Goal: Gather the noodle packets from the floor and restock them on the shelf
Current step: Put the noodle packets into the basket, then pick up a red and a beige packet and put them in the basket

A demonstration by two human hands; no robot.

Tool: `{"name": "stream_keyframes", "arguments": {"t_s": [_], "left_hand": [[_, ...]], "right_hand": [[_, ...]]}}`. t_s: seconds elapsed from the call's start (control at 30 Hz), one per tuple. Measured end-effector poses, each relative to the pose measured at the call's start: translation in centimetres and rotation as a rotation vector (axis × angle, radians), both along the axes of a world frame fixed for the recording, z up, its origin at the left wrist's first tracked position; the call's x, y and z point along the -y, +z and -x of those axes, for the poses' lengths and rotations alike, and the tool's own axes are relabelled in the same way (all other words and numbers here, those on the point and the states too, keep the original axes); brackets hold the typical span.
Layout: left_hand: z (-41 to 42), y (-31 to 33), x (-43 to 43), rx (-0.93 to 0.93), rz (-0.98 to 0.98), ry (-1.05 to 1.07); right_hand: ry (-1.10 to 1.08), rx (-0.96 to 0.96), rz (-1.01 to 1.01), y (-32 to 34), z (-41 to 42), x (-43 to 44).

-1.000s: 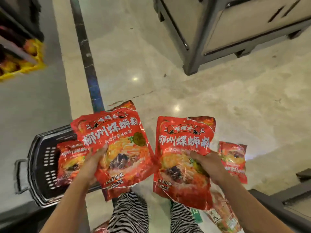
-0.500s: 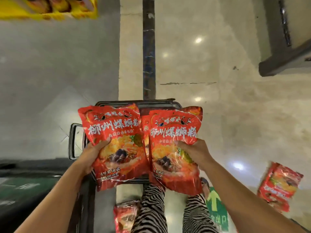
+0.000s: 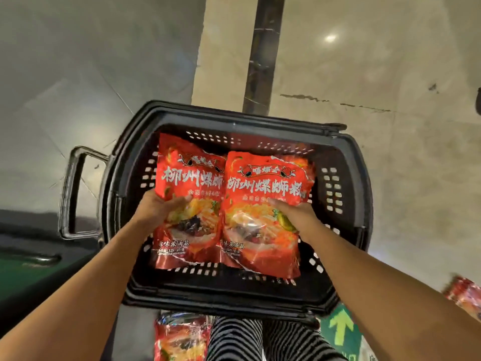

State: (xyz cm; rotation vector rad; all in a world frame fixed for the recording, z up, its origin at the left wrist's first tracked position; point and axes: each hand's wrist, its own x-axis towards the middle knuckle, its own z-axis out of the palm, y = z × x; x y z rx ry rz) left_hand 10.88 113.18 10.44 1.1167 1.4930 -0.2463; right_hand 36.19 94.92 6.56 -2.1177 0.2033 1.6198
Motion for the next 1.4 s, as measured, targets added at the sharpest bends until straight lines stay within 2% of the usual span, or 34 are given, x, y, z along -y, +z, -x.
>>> {"name": "stream_keyframes", "arguments": {"t_s": [0.07,0.17,0.27,0.4,0.53,0.67,0.8,0.97,1.2,1.4], "left_hand": [[-0.3,-2.5,0.1,-0.036,-0.122,-0.006],[-1.1,-4.9,1.0,-0.093,-0.283,-0.013],[-1.0,-6.7,1.6,-0.143,-0.340,-0.066],[-1.2,-6.4,1.7,-0.309,-0.394,-0.157],[-2.4,-3.5,2.5,-0.508,-0.440,-0.288],[-2.7,0.9,4.2,-0.553,-0.512,-0.429],[-4.0,6.9,6.4,-0.530,-0.469,-0.571],[-8.0,15.0,10.3,-0.462,-0.423,-0.745],[-16.1,22.0,17.6,-0.341,-0.439,-1.252],[-24.1,23.3,25.1,-0.148,-0.529,-1.682]], "right_hand": [[-0.018,0.020,0.035,-2.4,0.2,0.4],[-0.057,0.030,-0.015,-4.2,0.0,0.8],[-0.071,0.082,-0.007,-4.4,0.1,0.8],[-0.113,0.189,0.006,-4.3,0.1,1.2],[-0.157,0.279,0.008,-2.3,0.0,1.4],[0.145,0.344,0.142,2.5,0.0,2.2],[0.516,0.411,0.147,9.9,0.4,3.7],[0.625,0.444,0.150,19.8,1.1,6.9],[0.480,0.400,0.220,25.8,0.4,15.4],[0.069,0.377,0.369,27.1,-1.1,25.8]]}}
